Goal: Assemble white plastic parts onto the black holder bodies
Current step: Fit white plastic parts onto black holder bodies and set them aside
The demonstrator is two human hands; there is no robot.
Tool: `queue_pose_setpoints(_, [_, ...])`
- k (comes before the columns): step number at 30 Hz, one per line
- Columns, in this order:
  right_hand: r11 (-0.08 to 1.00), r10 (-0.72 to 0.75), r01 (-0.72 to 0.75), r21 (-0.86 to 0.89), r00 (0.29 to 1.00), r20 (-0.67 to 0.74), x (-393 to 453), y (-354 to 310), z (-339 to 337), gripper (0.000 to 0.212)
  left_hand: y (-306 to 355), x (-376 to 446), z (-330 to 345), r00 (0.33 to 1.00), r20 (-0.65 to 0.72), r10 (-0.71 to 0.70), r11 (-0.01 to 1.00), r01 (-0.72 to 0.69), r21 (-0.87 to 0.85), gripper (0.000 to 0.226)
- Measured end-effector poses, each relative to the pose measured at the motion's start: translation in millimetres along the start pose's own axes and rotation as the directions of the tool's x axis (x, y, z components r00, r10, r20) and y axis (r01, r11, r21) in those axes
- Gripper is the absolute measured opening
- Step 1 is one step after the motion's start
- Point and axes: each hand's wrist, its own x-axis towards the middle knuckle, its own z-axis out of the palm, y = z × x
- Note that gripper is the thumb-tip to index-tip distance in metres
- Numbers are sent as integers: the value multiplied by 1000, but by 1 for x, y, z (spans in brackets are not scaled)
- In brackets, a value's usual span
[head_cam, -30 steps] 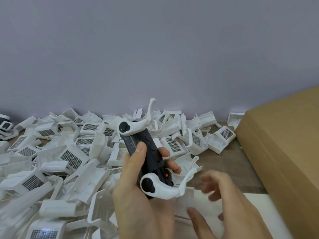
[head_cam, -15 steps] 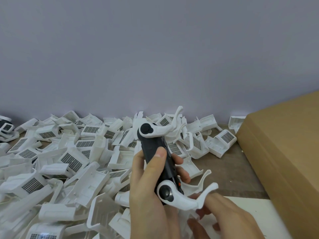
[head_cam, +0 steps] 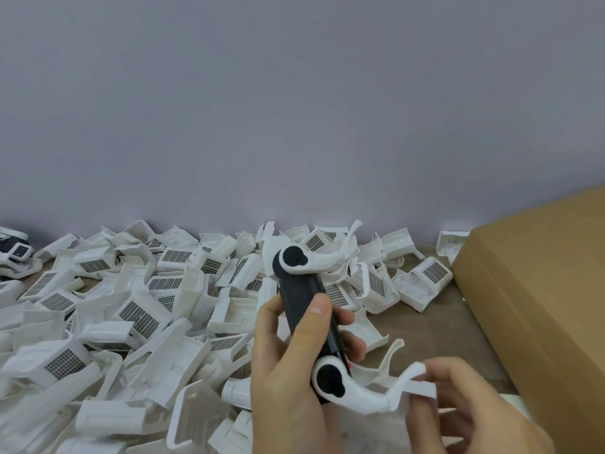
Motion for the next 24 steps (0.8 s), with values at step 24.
queue_pose_setpoints(24, [741,187,-106,663,981,-52,25,-9,-27,40,-9,-10,25,978,-158,-139,941,180,287,37])
